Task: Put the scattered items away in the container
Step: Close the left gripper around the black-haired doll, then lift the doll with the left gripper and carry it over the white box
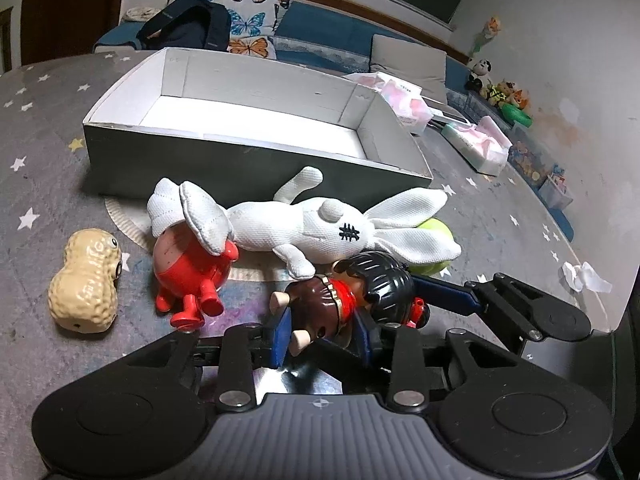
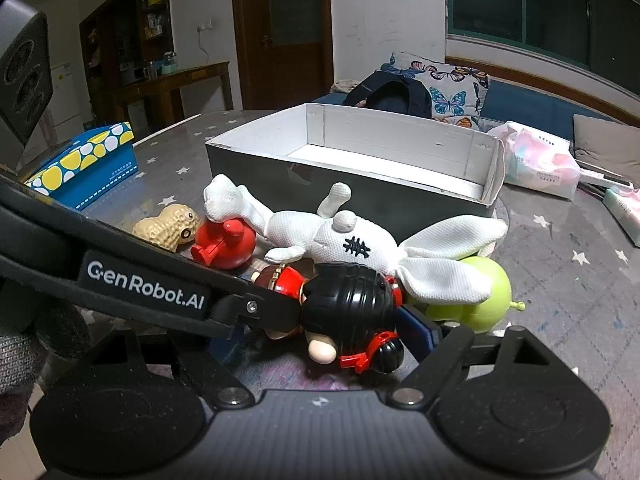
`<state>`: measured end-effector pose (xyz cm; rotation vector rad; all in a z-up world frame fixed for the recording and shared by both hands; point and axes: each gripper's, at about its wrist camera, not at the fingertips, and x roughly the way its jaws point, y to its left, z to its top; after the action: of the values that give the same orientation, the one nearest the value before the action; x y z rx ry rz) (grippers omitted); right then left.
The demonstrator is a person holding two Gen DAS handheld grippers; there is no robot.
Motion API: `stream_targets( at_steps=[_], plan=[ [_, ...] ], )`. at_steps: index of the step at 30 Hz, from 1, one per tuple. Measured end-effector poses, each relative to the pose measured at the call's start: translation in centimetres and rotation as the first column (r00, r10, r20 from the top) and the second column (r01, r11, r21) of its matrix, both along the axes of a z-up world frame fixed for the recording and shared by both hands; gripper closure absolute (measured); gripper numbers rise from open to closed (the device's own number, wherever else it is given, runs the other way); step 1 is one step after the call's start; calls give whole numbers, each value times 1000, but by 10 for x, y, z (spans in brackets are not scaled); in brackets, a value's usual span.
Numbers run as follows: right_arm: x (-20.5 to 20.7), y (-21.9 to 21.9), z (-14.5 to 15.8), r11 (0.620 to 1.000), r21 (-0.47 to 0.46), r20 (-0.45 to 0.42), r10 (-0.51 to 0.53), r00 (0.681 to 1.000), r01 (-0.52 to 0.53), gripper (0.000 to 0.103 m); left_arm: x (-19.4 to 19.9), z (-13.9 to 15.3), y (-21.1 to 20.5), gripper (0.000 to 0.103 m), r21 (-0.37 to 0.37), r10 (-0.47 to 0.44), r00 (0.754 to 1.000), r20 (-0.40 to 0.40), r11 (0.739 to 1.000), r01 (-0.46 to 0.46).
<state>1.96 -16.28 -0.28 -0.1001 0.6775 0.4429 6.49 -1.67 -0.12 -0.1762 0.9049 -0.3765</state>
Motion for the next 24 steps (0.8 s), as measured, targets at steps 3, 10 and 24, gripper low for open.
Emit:
stream_targets(
  at_steps=[3, 10, 24],
  plan=[
    [-4, 0, 3, 1000, -2, 2, 6, 1000, -6, 19, -4, 3, 1, 68, -2, -4, 1000, 5, 1000, 4],
    [-12, -3, 24, 1000, 6, 53, 9, 999, -9, 19, -12, 26, 4, 68, -27, 3, 998, 67, 1000, -1],
    [52, -14, 73, 1000, 27, 145, -5, 989, 2, 20, 51, 72, -6, 69, -50, 9, 982, 186, 999, 0]
  ],
)
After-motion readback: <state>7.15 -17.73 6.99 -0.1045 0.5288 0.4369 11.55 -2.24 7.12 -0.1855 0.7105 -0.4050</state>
